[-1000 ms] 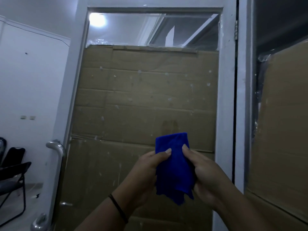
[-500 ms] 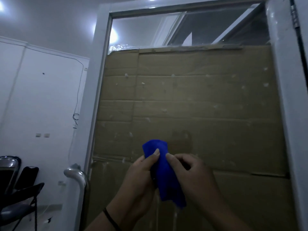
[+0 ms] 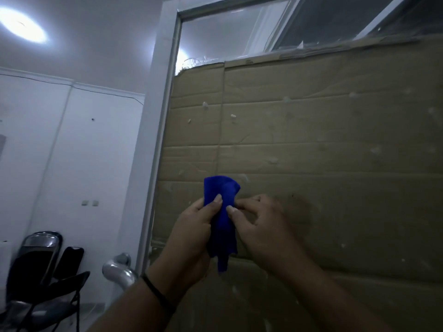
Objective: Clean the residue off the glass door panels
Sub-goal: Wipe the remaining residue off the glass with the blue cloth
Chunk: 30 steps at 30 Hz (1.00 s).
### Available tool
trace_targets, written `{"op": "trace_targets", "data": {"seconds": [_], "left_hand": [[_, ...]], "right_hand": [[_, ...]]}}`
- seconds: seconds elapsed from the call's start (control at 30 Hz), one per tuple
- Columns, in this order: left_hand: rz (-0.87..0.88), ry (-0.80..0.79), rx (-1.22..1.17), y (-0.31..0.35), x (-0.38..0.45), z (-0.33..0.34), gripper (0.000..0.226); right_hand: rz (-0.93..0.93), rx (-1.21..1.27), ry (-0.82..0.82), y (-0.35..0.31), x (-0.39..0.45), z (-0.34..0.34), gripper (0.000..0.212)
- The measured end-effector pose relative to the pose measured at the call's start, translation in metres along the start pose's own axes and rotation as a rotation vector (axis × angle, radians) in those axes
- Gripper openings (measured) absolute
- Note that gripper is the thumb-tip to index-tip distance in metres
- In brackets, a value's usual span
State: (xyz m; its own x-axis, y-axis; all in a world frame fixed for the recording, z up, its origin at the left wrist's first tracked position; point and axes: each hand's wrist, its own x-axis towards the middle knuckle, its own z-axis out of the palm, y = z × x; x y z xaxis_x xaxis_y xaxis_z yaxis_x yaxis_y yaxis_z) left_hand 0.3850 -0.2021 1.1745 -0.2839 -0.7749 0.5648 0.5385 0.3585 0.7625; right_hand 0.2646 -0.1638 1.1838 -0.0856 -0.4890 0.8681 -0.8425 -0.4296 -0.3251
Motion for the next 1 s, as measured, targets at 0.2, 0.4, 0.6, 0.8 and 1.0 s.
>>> {"op": "trace_targets", "data": {"seconds": [0.2, 0.4, 0.6, 0.8, 1.0], "left_hand": [[0.165, 0.21, 0.027, 0.012, 0.038, 0.0, 0.021], [0.275, 0.383, 0.055, 0.031, 0.082, -0.017, 0.016], [0.653, 0.414, 0.515, 0.057, 0.139, -0.054, 0.021], [0.964, 0.508, 0.831, 0.093, 0.202, -0.076, 0.035], [1.022, 0.491, 1.051, 0.112, 0.251, -0.086, 0.037]], "right_hand": [[-0.132, -0.052, 0.015, 0.019, 0.043, -0.001, 0.02], [-0.246, -0.147, 0.066, 0.023, 0.088, -0.003, 0.019], [-0.359, -0.266, 0.162, 0.017, 0.123, 0.003, 0.021], [-0.44, -0.365, 0.292, 0.009, 0.152, 0.019, 0.017], [-0.478, -0.457, 0.382, 0.006, 0.175, 0.023, 0.016]]}}
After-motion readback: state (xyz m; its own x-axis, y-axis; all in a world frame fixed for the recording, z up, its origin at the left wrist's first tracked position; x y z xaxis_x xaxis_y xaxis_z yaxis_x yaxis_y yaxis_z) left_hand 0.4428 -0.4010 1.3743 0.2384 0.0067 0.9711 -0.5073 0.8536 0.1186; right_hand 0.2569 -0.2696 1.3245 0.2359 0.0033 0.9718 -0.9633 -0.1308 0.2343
